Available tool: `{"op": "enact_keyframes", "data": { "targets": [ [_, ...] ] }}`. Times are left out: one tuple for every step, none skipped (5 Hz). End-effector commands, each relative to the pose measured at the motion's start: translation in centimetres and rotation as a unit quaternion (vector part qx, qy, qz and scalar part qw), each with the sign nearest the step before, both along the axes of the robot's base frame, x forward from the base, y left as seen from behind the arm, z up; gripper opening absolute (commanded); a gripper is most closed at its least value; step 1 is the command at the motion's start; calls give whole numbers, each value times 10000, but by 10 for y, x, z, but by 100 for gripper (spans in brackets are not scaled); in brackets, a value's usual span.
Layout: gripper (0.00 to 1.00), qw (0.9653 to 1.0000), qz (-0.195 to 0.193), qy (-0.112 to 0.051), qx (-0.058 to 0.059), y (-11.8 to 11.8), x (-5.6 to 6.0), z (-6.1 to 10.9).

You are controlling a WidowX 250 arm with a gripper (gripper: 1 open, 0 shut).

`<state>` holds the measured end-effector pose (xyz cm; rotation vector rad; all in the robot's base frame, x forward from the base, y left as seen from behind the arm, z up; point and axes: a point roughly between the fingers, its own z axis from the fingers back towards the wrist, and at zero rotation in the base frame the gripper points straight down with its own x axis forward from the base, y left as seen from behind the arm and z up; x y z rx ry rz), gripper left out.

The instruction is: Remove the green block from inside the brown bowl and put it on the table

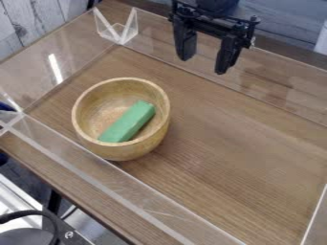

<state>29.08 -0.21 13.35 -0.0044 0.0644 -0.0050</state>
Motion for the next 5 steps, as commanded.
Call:
{"op": "enact_keyframes", "data": {
  "targets": [
    [100, 9999, -48, 105, 35, 6, -7, -7],
    [100, 9998, -126, 141, 93, 20, -24, -15],
    [100, 9998, -113, 80, 115, 36, -40, -24],
    [100, 9998, -71, 79, 158, 54, -48, -30],
    [100, 9998, -23, 65, 185, 67, -54, -39]
  ]
}}
